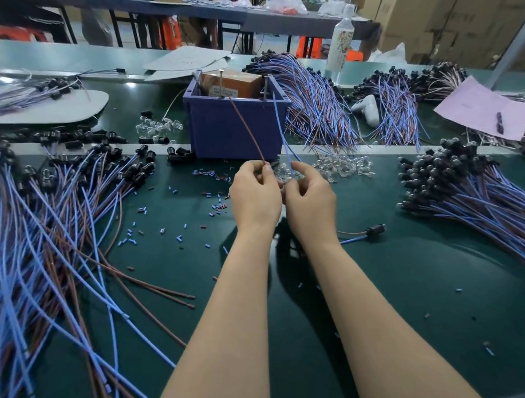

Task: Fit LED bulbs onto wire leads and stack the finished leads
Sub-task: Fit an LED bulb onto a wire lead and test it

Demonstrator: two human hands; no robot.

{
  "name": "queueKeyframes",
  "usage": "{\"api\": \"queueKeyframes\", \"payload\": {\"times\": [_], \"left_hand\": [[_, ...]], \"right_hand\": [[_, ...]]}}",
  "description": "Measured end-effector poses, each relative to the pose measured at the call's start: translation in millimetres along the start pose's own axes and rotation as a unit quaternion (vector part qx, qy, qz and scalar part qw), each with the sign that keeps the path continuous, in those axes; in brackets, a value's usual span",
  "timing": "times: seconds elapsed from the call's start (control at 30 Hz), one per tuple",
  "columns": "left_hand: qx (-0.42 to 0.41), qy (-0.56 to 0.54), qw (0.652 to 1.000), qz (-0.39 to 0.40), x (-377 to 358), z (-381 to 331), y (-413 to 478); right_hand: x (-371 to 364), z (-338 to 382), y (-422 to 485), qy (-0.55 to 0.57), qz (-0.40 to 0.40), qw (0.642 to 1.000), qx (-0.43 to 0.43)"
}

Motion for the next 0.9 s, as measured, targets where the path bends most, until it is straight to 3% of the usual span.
{"api": "queueKeyframes", "payload": {"times": [0.33,0.6,0.9], "left_hand": [[0.024,0.008,1.0,0.006,-0.4,6.0,0.6],[0.027,-0.002,0.999,0.022,-4.1,4.9,0.1],[0.024,0.0,0.999,0.03,-5.9,2.5,-0.4]], "right_hand": [[-1.8,0.4,-3.0,-0.014,0.021,1.0,-0.013],[3.9,-1.3,-0.6,0.004,-0.006,1.0,-0.019],[-1.4,-1.5,0.8,-0.01,0.033,0.999,-0.031]]}}
Point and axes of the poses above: each hand's wrist, its own y-axis towards the middle knuckle, its own x-axis out of the back of the hand, z = x × y, the point moved 9 cm from there along y, towards the middle knuckle, and after that the axes turned 11 degrees about -x, right-handed, at the moved point
